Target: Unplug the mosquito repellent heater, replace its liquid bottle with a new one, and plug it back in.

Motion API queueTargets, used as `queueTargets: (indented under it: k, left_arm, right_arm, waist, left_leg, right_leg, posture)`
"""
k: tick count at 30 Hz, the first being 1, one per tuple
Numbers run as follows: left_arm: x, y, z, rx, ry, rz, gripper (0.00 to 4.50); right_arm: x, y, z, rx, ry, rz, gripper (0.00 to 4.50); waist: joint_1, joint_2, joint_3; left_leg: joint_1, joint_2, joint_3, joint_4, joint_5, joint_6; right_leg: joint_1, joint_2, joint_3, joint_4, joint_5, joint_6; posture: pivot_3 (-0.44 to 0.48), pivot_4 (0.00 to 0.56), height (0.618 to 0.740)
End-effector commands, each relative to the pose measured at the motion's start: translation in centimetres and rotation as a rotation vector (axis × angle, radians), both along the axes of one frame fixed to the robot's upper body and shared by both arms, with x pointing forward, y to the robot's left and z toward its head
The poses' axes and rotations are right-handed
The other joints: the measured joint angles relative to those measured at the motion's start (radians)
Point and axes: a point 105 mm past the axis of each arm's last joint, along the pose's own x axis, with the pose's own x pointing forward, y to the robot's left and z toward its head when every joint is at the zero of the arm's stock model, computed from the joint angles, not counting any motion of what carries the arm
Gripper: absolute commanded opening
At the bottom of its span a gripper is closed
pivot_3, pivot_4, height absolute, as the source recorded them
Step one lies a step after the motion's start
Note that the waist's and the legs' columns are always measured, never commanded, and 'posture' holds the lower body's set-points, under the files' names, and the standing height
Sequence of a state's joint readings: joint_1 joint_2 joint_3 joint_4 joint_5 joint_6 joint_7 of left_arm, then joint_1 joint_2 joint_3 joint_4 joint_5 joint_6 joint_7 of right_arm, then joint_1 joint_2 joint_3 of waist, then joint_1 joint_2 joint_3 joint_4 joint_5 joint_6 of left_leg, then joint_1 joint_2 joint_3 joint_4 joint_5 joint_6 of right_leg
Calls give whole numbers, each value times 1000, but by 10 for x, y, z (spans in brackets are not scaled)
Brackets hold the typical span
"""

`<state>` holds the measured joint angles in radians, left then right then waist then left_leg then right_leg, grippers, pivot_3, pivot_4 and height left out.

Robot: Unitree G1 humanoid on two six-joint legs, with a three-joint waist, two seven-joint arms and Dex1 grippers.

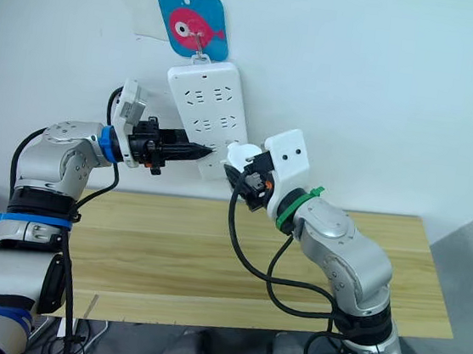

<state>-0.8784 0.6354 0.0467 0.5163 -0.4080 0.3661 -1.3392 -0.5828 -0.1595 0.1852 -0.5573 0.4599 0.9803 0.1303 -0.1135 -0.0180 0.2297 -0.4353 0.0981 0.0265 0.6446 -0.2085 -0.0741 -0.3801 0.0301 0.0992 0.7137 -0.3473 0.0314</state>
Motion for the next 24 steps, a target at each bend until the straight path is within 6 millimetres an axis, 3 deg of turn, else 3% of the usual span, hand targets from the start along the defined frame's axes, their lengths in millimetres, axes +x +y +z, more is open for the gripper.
queueTargets:
  k: [1, 24]
  left_arm:
    - [-2, 1, 16, 4, -66, -1, 1299]
    - [-1, 1, 15, 14, -66, -1, 1299]
  right_arm:
    - [-9, 1, 11, 12, -46, 27, 2961]
    - [-7, 1, 20, 27, -82, 12, 2961]
  waist:
    - [0, 0, 0]
    - [0, 0, 0]
  left_leg:
    - [0, 0, 0, 0, 0, 0]
    - [0, 0, 0, 0, 0, 0]
  right_leg:
    - [0, 0, 0, 0, 0, 0]
    - [0, 0, 0, -1, 0, 0]
  posture:
    - [-156, 214, 740]
    - [-159, 214, 740]
